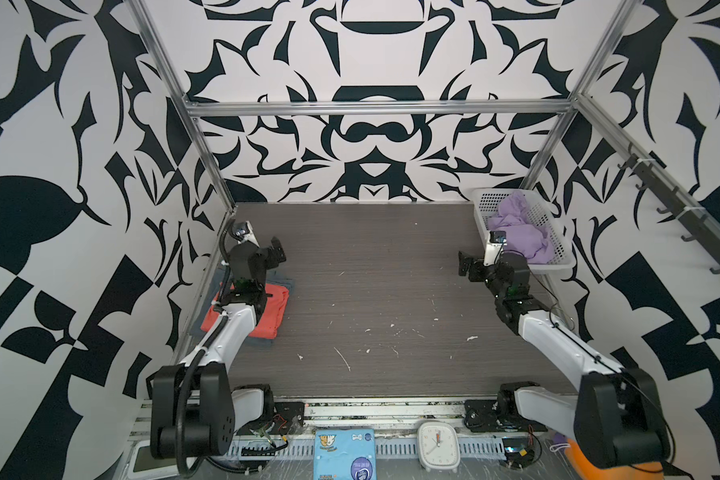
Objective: Fold and stack the t-shirts
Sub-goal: 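Reach the right gripper into the white basket while the left gripper moves toward table center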
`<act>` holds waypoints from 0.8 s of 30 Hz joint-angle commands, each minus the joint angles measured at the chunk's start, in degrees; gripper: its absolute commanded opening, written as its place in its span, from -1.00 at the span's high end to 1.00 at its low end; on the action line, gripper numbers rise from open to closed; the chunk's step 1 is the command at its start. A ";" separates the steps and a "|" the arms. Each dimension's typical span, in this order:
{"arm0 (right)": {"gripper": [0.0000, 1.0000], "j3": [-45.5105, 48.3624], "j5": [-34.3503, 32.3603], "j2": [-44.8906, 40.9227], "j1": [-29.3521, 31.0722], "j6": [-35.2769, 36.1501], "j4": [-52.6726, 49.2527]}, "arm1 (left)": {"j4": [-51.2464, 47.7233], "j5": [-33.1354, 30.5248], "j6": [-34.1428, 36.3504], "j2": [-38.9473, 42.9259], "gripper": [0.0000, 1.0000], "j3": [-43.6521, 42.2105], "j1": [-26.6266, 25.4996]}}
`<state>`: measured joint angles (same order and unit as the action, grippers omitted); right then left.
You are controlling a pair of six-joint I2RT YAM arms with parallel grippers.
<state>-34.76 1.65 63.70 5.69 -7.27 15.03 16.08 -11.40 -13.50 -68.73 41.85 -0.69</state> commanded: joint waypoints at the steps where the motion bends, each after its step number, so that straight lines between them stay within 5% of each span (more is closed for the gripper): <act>1: -1.00 -4.94 8.73 -3.42 2.44 -8.83 -15.54 | -18.94 9.56 -13.71 1.10 -0.98 5.15 -1.73; 6: -1.00 -7.53 14.56 -4.74 9.02 -21.47 -20.81 | -19.00 13.23 -32.52 -1.32 -0.99 7.23 -12.66; 13: -1.00 -3.21 9.70 -5.40 23.32 -35.34 -11.32 | -10.35 10.83 -43.12 -7.69 -0.98 9.04 -31.47; 17: -1.00 -2.10 7.65 -5.52 27.80 -40.23 -9.39 | -9.59 4.19 -44.86 -7.97 -0.98 9.42 -39.40; 20: -1.00 -1.53 4.74 -8.15 28.63 -39.49 -10.10 | -9.65 0.35 -43.93 -5.10 -0.99 8.03 -40.95; 24: -1.00 -2.18 2.34 -9.14 28.63 -40.37 -12.22 | 9.68 3.66 -45.36 -2.09 -0.98 -1.62 -40.71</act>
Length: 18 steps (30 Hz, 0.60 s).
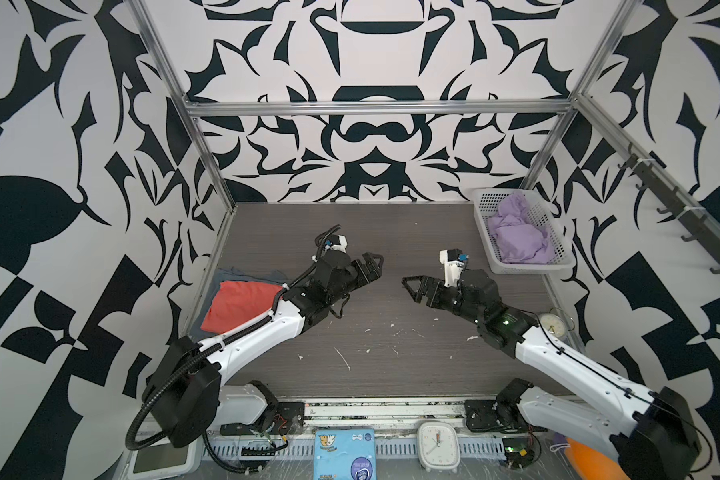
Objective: Fold and stack the t-shirts
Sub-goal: 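Reach the right gripper into the white basket while the left gripper moves toward table center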
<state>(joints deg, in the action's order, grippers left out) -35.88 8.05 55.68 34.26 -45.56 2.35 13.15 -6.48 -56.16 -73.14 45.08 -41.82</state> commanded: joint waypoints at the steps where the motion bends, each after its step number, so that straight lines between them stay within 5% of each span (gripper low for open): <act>1: -1.00 -1.88 -5.45 -0.78 -0.07 -2.04 -0.79 | 14.24 -1.22 -3.58 2.70 -0.98 -6.24 0.88; 4: -1.00 -5.23 -9.98 1.59 -1.96 1.47 -3.25 | 20.50 2.08 -2.36 2.84 -0.99 -7.82 2.34; 8: -0.96 -12.14 -28.82 6.91 -5.97 10.73 -11.15 | 11.62 1.92 2.35 0.65 -0.99 -0.86 2.85; 10: -0.92 -15.31 -33.10 10.13 -10.30 14.91 -11.95 | 9.54 2.92 5.71 -2.23 -0.99 2.63 2.82; 18: -0.69 -28.53 -29.54 27.37 -32.84 23.31 -11.58 | 7.45 9.23 14.95 -12.29 -0.99 13.44 2.72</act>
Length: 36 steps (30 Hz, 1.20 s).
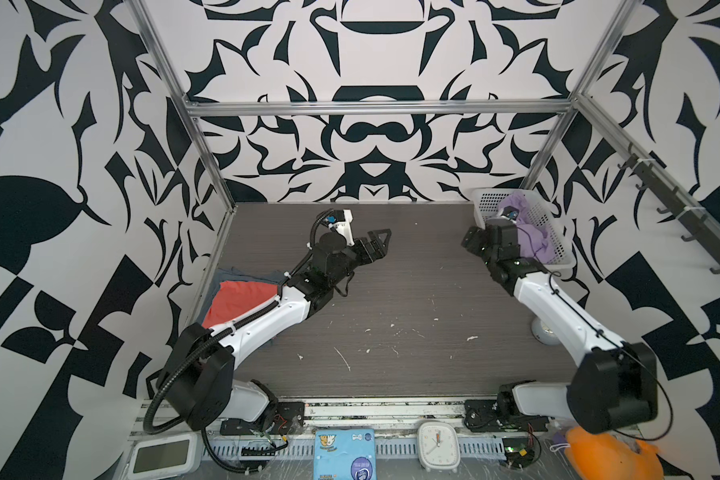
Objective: Fold and stack the t-shirts
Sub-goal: 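Reach the right gripper into the white basket while the left gripper moves toward table center, then grasp the lavender t-shirt with the right gripper and lift it high out of the basket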
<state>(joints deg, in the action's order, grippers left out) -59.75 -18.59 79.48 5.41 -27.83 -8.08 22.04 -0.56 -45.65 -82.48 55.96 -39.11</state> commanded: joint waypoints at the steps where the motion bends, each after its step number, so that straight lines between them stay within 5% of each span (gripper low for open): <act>1: -0.69 -6.38 -2.75 6.04 -5.68 6.91 -1.15 | -1.83 4.04 5.16 -4.18 -0.98 3.66 0.01; 7: -0.69 -13.08 1.63 16.17 -12.66 11.32 0.77 | -3.42 6.38 8.78 -11.89 -0.98 9.66 -0.35; 18: -0.76 -19.14 2.78 27.72 -13.41 21.37 2.84 | -16.15 12.85 17.23 -25.93 -0.98 26.60 -3.63; 24: -0.67 -24.45 -4.55 33.97 -13.41 21.07 -1.42 | -13.91 15.22 15.15 -28.31 -0.98 27.39 -4.00; 31: -0.05 -27.70 -2.90 37.76 -13.45 21.68 -3.89 | -17.53 18.37 18.74 -30.56 -0.99 30.86 -5.15; 36: 0.73 -28.38 -2.41 37.39 -13.49 21.35 -4.92 | -21.21 17.74 21.24 -31.91 -0.99 34.21 -6.87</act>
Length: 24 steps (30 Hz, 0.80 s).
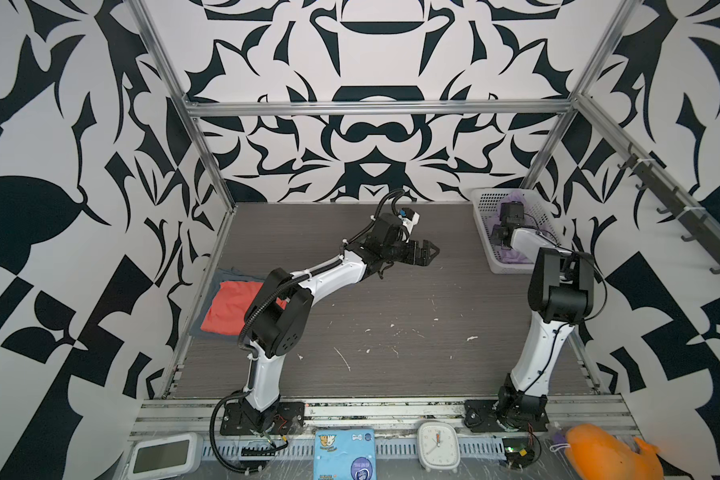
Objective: Fold and stack the t-shirts
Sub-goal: 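Grasp the lavender t-shirt with the right gripper and lift it high out of the basket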
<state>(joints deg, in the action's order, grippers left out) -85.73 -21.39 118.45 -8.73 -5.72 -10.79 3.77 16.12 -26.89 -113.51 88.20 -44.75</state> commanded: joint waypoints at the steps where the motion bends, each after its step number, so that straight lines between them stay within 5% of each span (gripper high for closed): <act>1: 0.89 -2.75 -0.13 -1.93 0.65 -0.96 -2.73 | -2.59 1.09 2.26 -0.87 -0.99 1.93 -1.34; 10: 1.00 -2.46 0.16 -13.04 0.66 -2.25 -3.11 | 0.53 0.92 1.32 1.57 -0.99 -0.14 -1.43; 16: 1.00 -0.39 7.88 -26.38 1.19 -5.77 -4.68 | 1.16 0.51 1.75 4.05 -0.99 -1.15 -2.26; 24: 1.00 1.18 8.41 -43.38 10.57 -2.72 -2.05 | 5.39 -1.78 1.32 8.69 -0.99 -6.18 -2.71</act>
<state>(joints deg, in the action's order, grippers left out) -83.37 -14.02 79.37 -1.50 -10.09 -15.55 6.33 15.75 -25.89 -108.55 84.03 -47.27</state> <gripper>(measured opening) 0.049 0.992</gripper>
